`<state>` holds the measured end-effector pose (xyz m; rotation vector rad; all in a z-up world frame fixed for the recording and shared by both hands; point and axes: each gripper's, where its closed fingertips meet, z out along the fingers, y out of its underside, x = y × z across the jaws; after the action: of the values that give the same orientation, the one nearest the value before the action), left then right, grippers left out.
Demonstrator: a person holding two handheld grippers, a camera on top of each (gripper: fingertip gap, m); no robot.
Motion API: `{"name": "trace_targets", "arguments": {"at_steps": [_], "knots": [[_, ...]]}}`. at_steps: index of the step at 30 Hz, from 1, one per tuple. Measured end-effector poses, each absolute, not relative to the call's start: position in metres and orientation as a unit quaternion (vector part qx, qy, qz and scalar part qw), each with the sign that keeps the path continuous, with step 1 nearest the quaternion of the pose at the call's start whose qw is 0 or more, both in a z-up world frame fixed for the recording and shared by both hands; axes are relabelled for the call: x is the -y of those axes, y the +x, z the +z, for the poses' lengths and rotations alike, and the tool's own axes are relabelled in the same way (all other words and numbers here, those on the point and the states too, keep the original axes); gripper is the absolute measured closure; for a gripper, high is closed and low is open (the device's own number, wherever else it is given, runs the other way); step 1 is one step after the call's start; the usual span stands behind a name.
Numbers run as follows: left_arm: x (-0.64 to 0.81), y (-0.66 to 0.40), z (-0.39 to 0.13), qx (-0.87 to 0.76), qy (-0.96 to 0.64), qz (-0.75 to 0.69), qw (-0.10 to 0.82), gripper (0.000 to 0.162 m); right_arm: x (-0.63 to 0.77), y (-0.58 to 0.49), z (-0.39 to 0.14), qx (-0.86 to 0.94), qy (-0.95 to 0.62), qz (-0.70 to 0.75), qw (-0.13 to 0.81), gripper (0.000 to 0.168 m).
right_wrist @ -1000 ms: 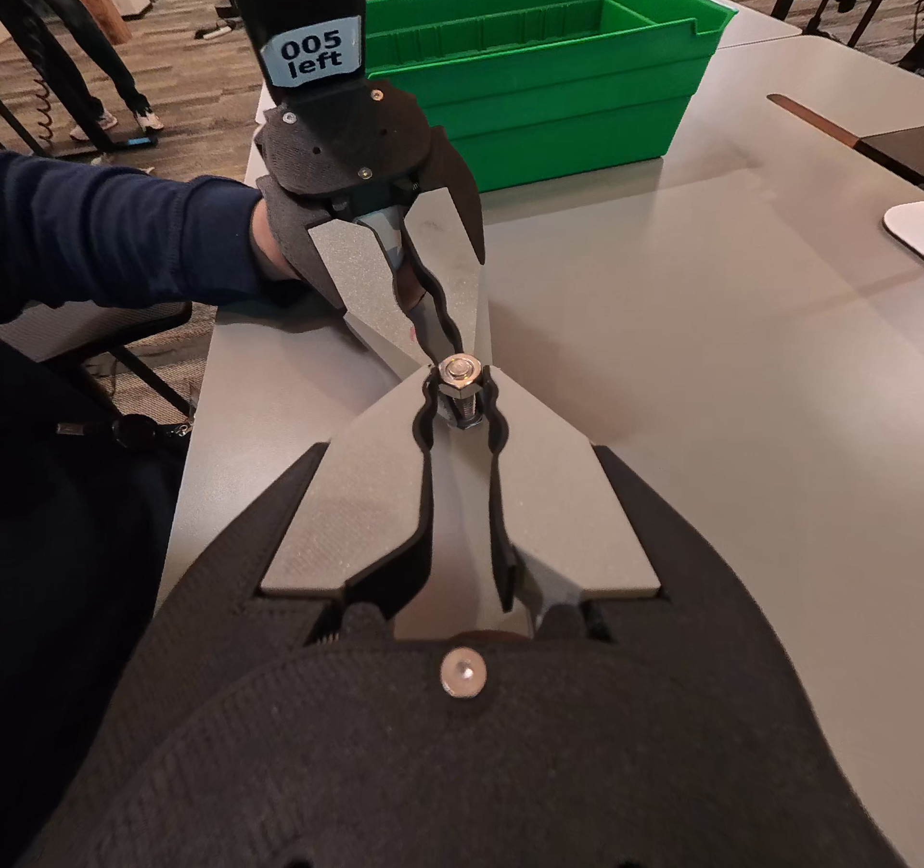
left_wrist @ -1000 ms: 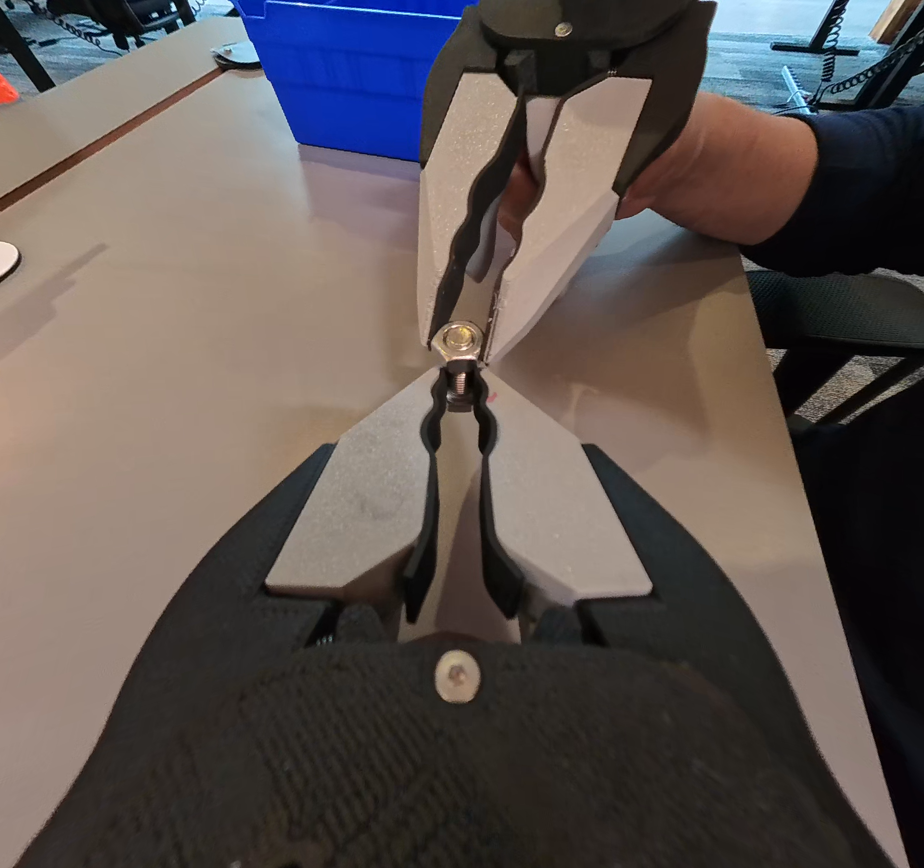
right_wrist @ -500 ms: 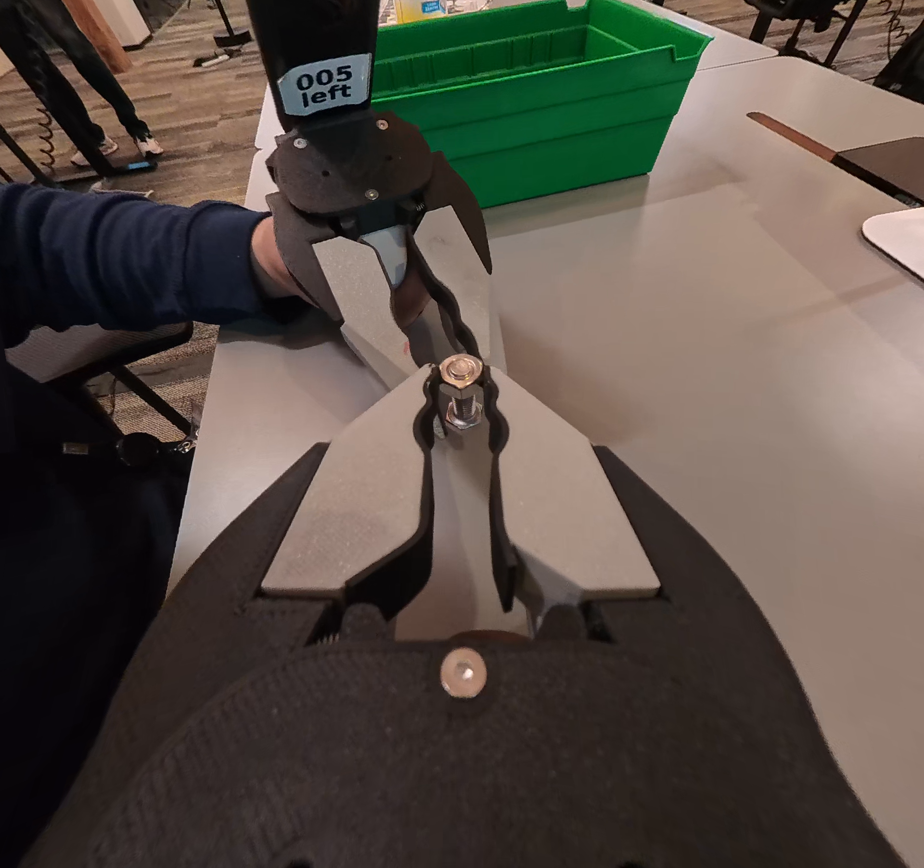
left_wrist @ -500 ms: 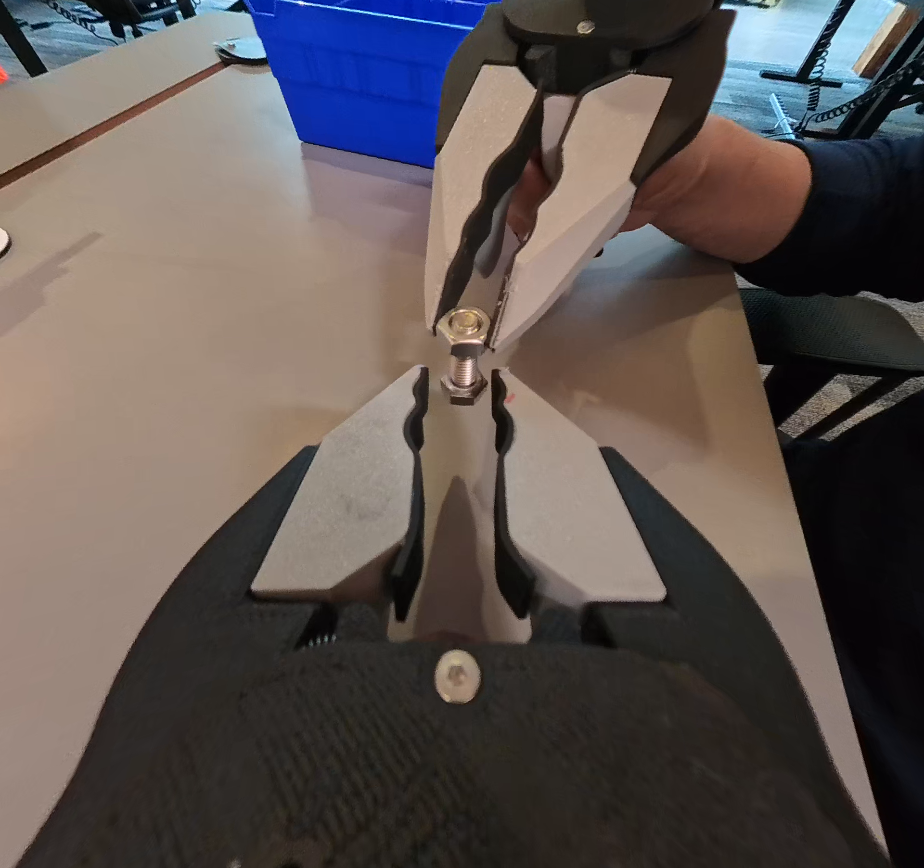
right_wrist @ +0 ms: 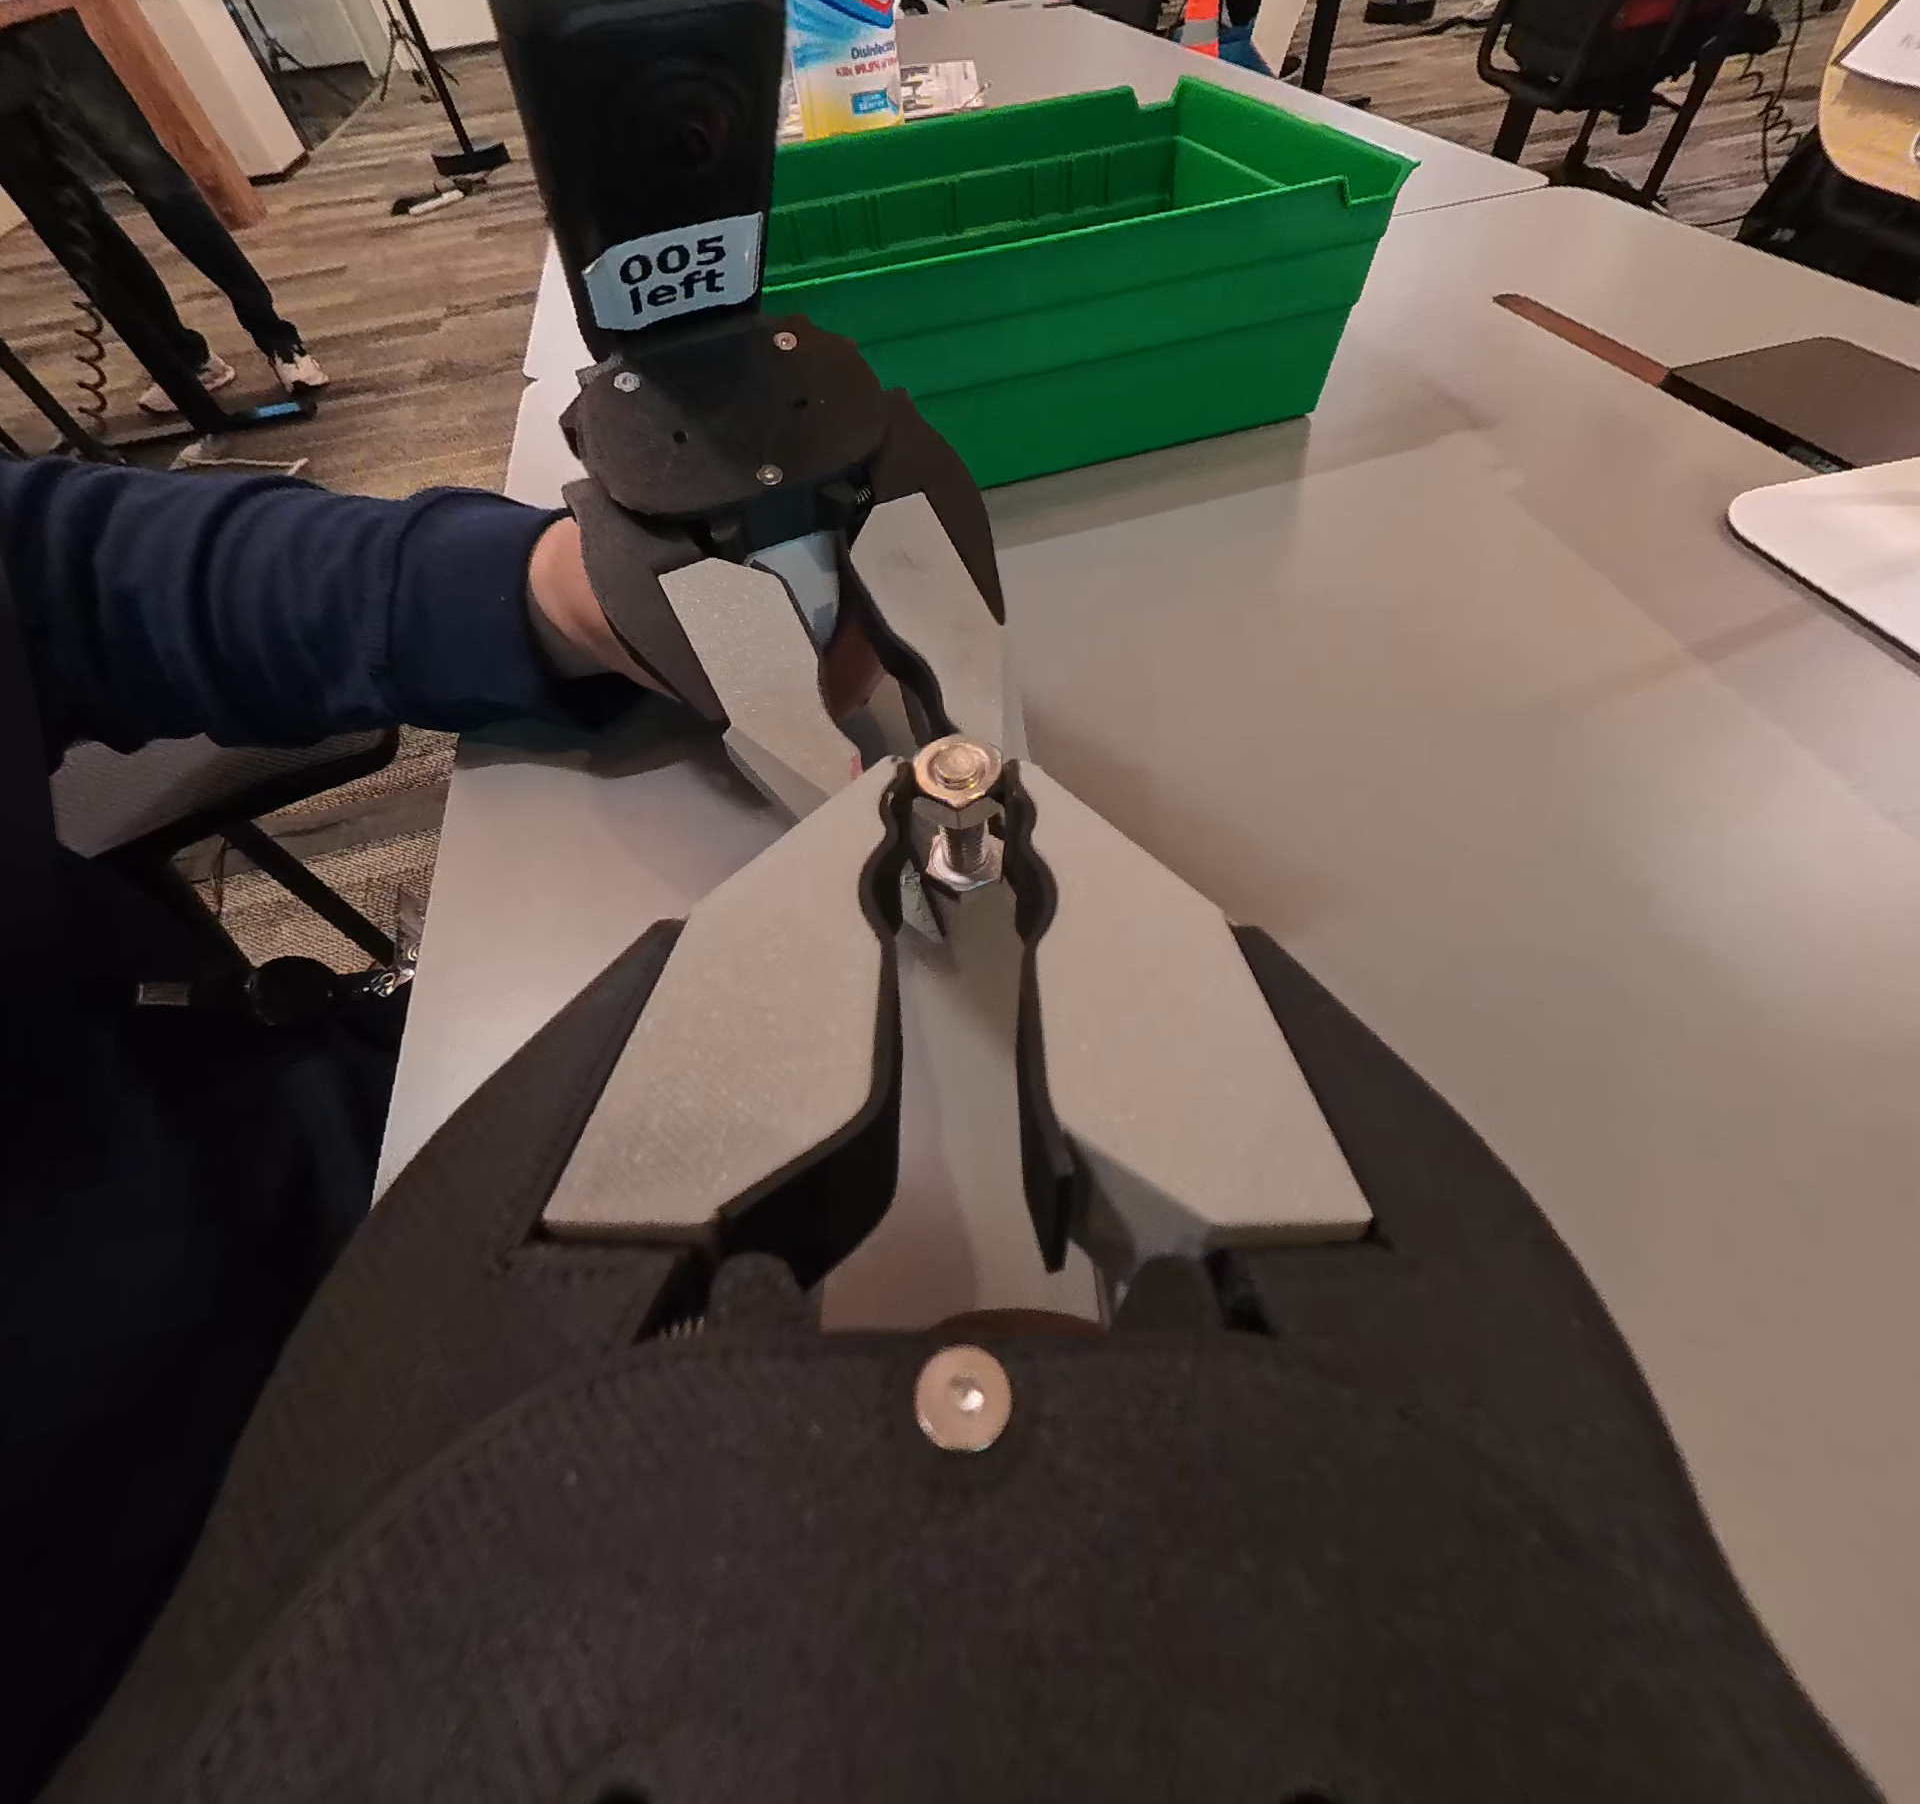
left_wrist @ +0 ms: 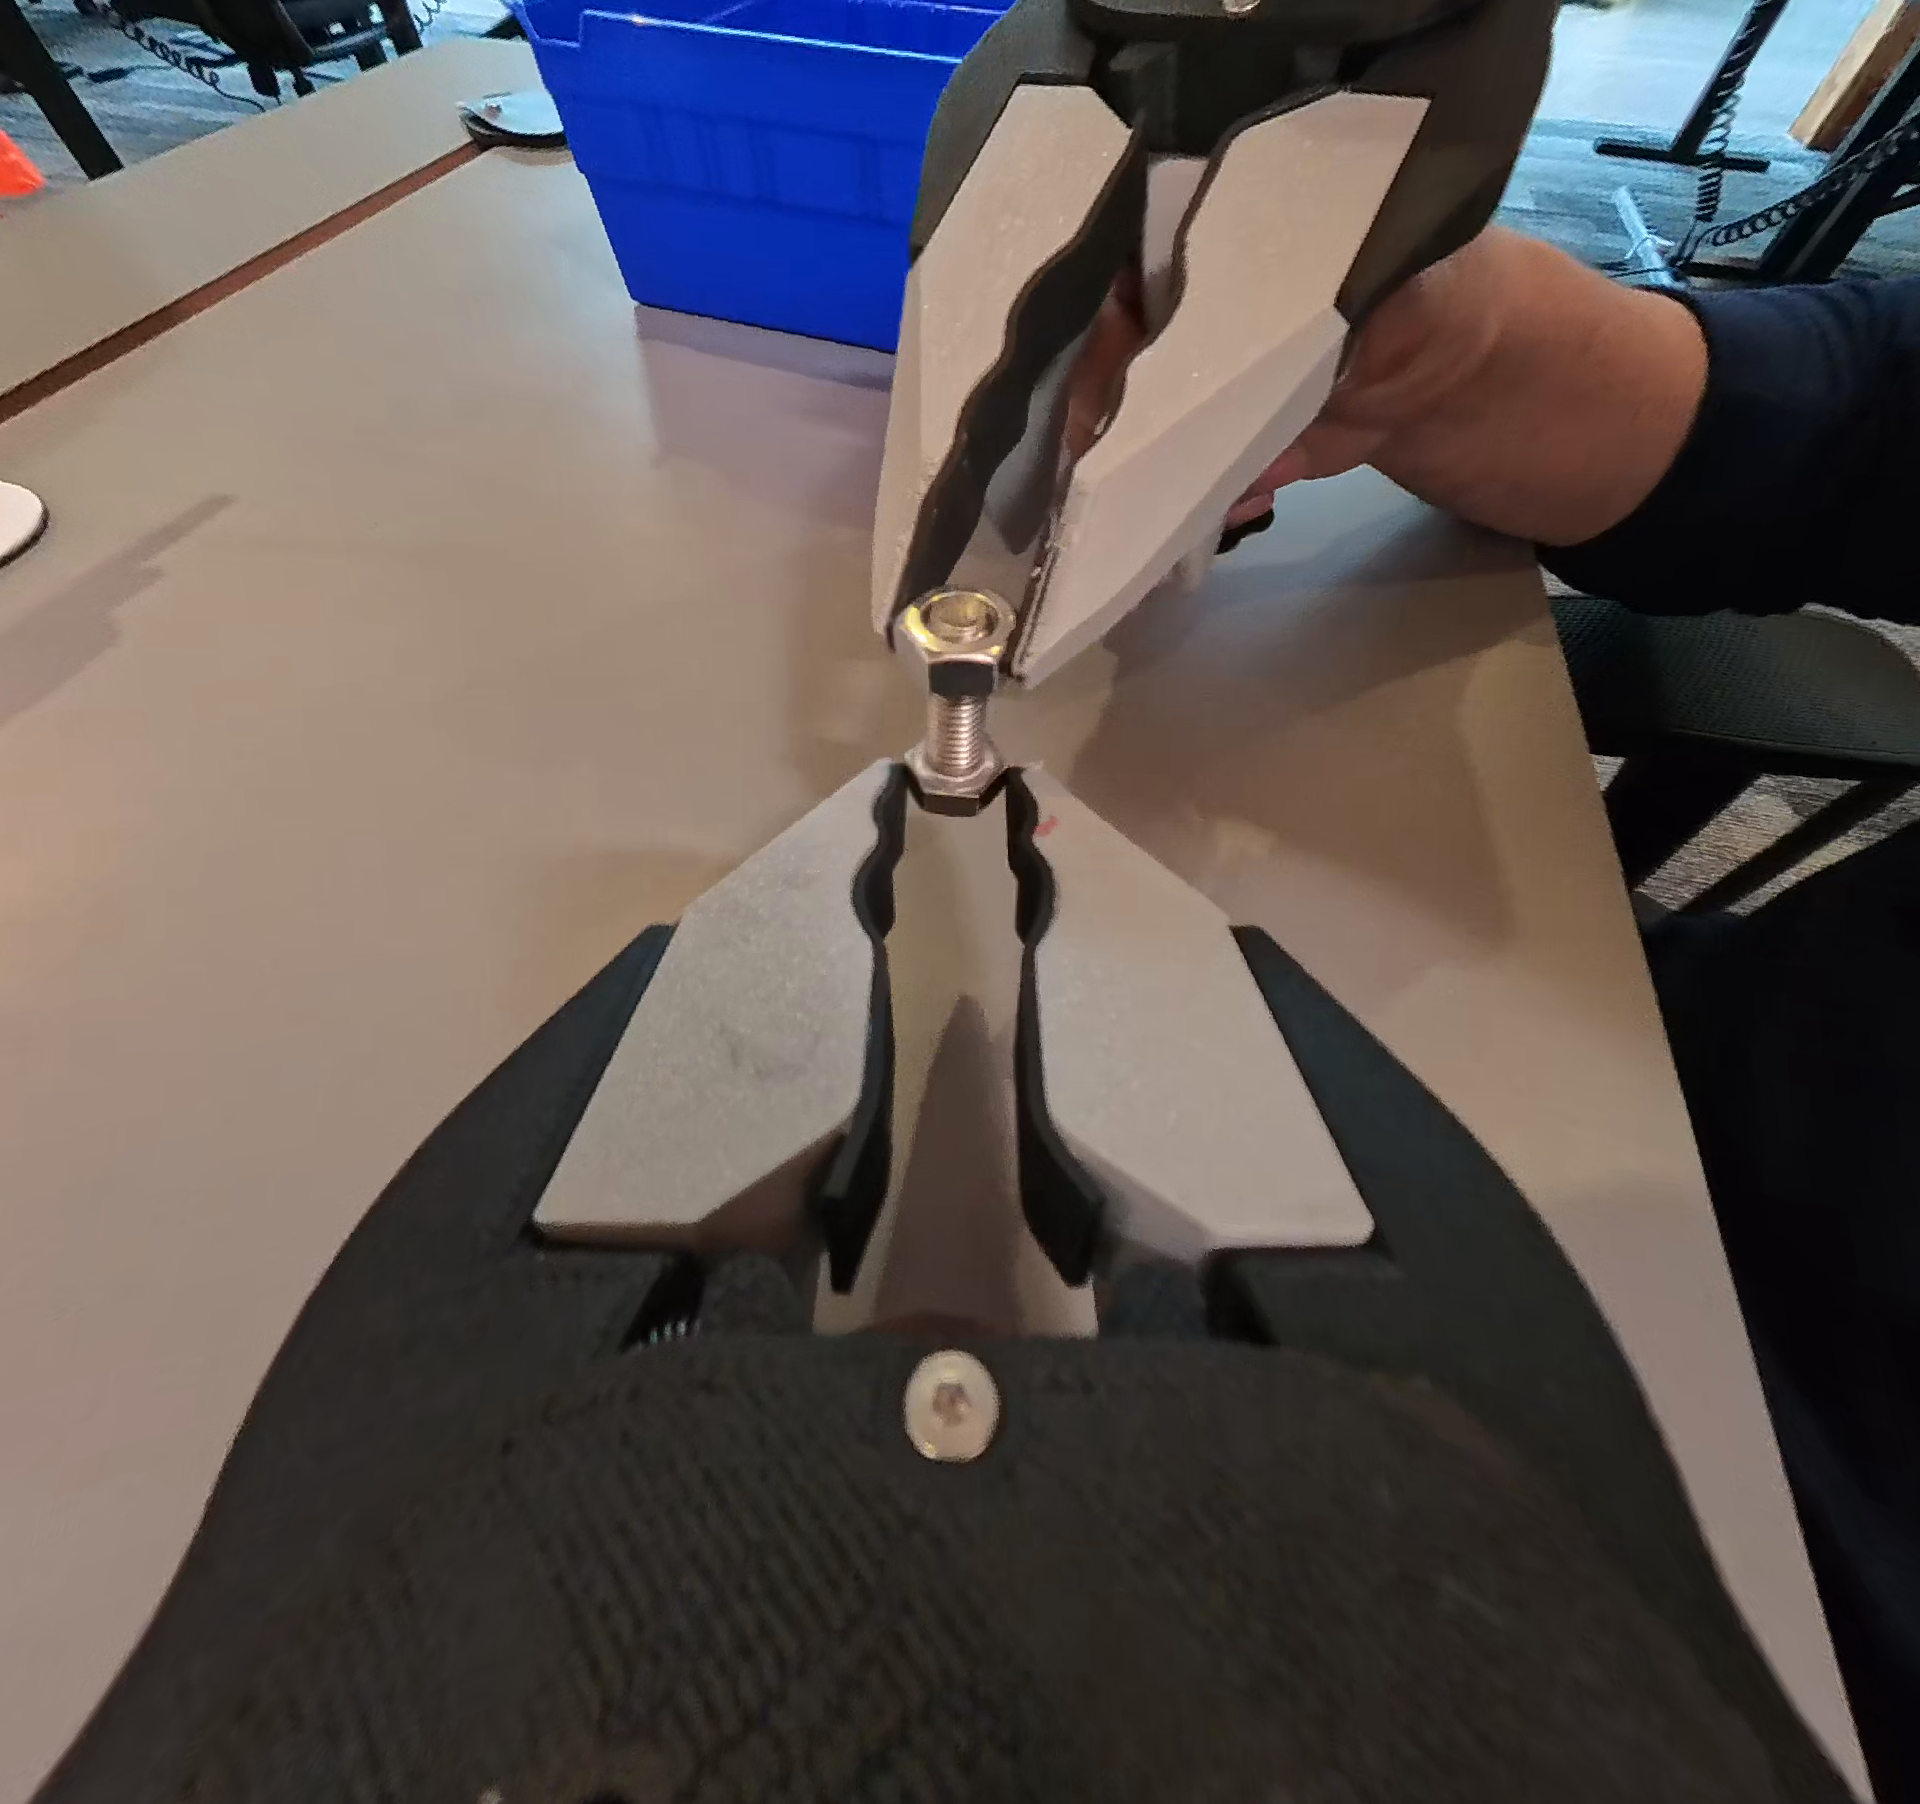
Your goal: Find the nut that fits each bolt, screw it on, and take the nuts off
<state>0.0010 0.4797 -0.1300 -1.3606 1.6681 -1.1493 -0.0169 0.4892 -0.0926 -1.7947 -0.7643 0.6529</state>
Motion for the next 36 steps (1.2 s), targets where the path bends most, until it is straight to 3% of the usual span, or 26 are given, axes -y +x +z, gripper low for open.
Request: {"name": "trace_targets", "arguments": {"at_steps": [6,15,18,25,31,36], "knots": [[-0.480,0.001,-0.131,-0.652,-0.516,-0.425,0.358,0.146,-0.488,-0.019,-0.092,0.315,-0.745,0.286,0.514,0.153],[-0.483,0.000,-0.128,-0.640,-0.523,-0.435,0.357,0.146,-0.487,-0.017,-0.085,0.302,-0.736,0.308,0.521,0.128],[-0.484,0.000,-0.129,-0.643,-0.522,-0.430,0.359,0.146,-0.486,-0.019,-0.087,0.308,-0.737,0.308,0.516,0.127],[-0.491,-0.002,-0.126,-0.627,-0.533,-0.435,0.364,0.146,-0.479,-0.018,-0.086,0.328,-0.733,0.303,0.513,0.142],[-0.485,-0.001,-0.130,-0.640,-0.527,-0.431,0.356,0.146,-0.488,-0.013,-0.086,0.297,-0.742,0.306,0.518,0.126],[-0.490,-0.001,-0.130,-0.632,-0.535,-0.429,0.359,0.146,-0.480,-0.023,-0.092,0.332,-0.737,0.302,0.506,0.125]]}}
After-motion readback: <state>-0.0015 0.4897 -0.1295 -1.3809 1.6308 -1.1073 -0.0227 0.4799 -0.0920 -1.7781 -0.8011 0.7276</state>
